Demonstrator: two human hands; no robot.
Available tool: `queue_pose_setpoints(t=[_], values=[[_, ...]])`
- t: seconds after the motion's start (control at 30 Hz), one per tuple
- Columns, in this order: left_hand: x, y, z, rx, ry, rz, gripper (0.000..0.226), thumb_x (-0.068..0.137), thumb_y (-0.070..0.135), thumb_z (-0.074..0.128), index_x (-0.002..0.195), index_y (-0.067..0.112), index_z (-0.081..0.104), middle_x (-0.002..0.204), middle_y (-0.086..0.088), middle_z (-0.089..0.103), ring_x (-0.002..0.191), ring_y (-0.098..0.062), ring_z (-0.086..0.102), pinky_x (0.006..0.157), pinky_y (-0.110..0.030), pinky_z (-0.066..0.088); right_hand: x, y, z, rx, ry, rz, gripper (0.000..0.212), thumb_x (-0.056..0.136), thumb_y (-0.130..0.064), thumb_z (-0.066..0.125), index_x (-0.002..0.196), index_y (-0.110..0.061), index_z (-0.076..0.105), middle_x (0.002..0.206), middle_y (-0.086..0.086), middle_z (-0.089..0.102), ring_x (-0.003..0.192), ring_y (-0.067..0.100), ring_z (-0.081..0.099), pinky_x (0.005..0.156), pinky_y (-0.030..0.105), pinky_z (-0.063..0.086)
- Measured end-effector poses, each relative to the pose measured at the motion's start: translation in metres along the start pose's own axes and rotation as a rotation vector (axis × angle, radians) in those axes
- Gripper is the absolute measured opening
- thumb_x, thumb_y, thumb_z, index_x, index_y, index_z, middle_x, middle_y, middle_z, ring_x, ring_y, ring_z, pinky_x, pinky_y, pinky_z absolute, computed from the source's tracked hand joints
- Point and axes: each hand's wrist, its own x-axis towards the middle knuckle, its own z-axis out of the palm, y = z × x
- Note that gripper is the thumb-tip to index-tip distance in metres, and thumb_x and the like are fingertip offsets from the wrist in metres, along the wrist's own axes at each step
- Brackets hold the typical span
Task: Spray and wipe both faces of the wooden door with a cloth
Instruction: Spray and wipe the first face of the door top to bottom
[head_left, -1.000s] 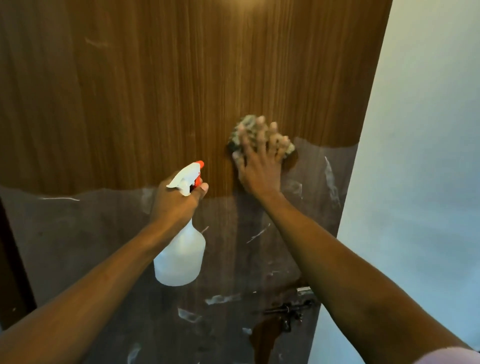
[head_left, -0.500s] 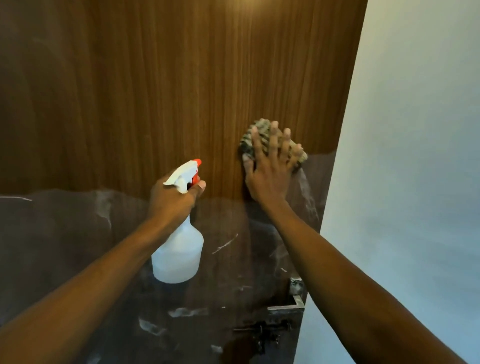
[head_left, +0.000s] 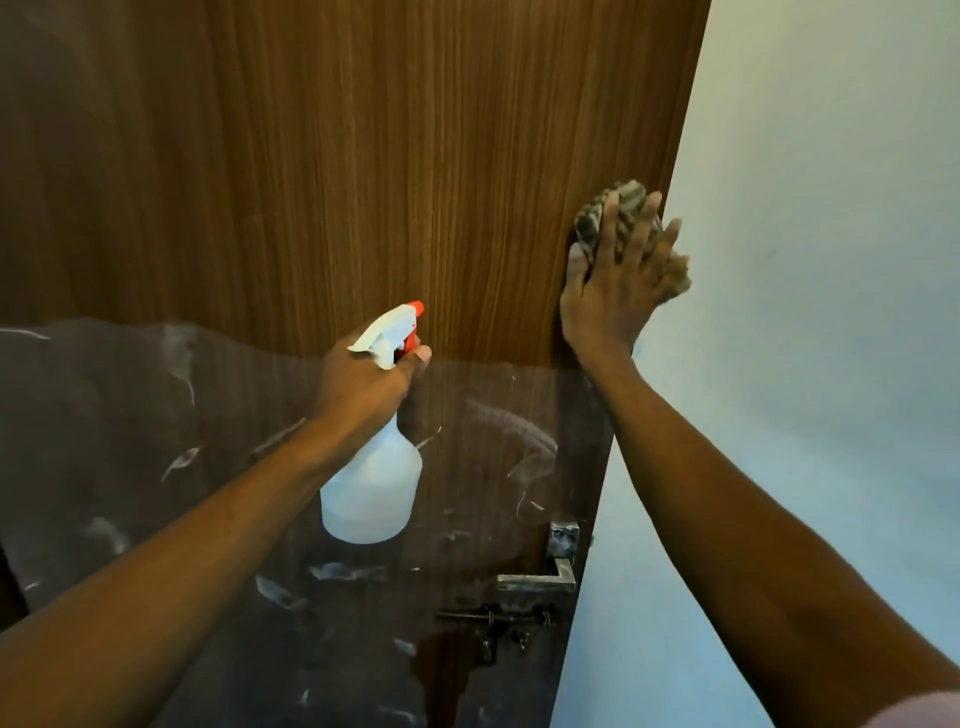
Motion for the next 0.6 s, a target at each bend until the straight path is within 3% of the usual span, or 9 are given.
queue_pose_setpoints(t=[0.07, 0.17, 0.2, 0.3, 0.37, 0.53, 0.6], values=[[-0.004, -0.003, 0.005, -0.003, -0.016, -0.008, 0.056, 0.084, 0.033, 0.064, 0.134, 0.018, 0.043, 0.133, -0.003, 0.053, 0.113, -0.023, 0.055, 0.096, -0.032, 0.045, -0.005, 0.000, 0.008, 0.011, -0.021, -0.184, 0.059, 0.105, -0.052, 0.029, 0.158, -0.028, 0.025, 0.167, 0.009, 0.015, 0.153, 0.040, 0.012, 0.119, 0.067, 0.007], [-0.014, -0.007, 0.017, -0.010, -0.020, -0.020, 0.055, 0.085, 0.031, 0.063, 0.135, 0.019, 0.043, 0.135, -0.003, 0.052, 0.117, -0.022, 0.053, 0.093, -0.026, 0.041, -0.046, 0.032, 0.019, -0.061, -0.085, -0.676, 0.058, 0.105, -0.052, 0.035, 0.158, -0.029, 0.028, 0.166, 0.011, 0.020, 0.151, 0.043, 0.016, 0.118, 0.066, 0.014], [-0.018, -0.008, 0.022, -0.014, -0.022, -0.029, 0.055, 0.085, 0.031, 0.063, 0.135, 0.018, 0.043, 0.136, -0.002, 0.051, 0.116, -0.020, 0.053, 0.091, -0.024, 0.040, -0.063, 0.050, 0.020, -0.069, -0.117, -0.743, 0.060, 0.105, -0.053, 0.038, 0.158, -0.029, 0.028, 0.166, 0.011, 0.020, 0.152, 0.043, 0.015, 0.119, 0.066, 0.014], [-0.033, -0.014, 0.032, -0.029, -0.041, -0.065, 0.053, 0.087, 0.029, 0.061, 0.134, 0.016, 0.043, 0.135, -0.003, 0.052, 0.108, -0.014, 0.052, 0.086, -0.020, 0.038, -0.104, 0.100, 0.017, -0.061, -0.156, -0.687, 0.064, 0.102, -0.055, 0.045, 0.158, -0.026, 0.030, 0.167, 0.012, 0.016, 0.153, 0.042, 0.010, 0.119, 0.066, 0.013], [-0.041, -0.022, 0.035, -0.035, -0.057, -0.092, 0.053, 0.087, 0.028, 0.061, 0.134, 0.016, 0.043, 0.135, -0.003, 0.052, 0.113, -0.018, 0.053, 0.088, -0.020, 0.037, -0.110, 0.112, 0.016, -0.085, -0.167, -0.635, 0.065, 0.102, -0.055, 0.041, 0.159, -0.026, 0.026, 0.167, 0.012, 0.014, 0.153, 0.041, 0.007, 0.120, 0.064, 0.010], [-0.052, -0.041, 0.039, -0.005, -0.057, -0.133, 0.050, 0.085, 0.030, 0.063, 0.130, 0.014, 0.048, 0.126, -0.005, 0.058, 0.098, -0.016, 0.057, 0.081, -0.022, 0.044, -0.100, 0.042, 0.023, -0.012, -0.065, -0.189, 0.066, 0.105, -0.053, 0.029, 0.160, -0.019, 0.017, 0.167, 0.012, 0.016, 0.153, 0.039, 0.010, 0.121, 0.056, -0.006], [-0.056, -0.047, 0.040, -0.012, -0.044, -0.149, 0.050, 0.084, 0.028, 0.065, 0.129, 0.014, 0.049, 0.125, -0.005, 0.058, 0.097, -0.013, 0.055, 0.083, -0.023, 0.045, -0.116, 0.044, 0.033, -0.006, -0.087, -0.405, 0.066, 0.104, -0.048, 0.037, 0.159, -0.014, 0.022, 0.165, 0.014, 0.019, 0.152, 0.040, 0.012, 0.122, 0.054, -0.010]])
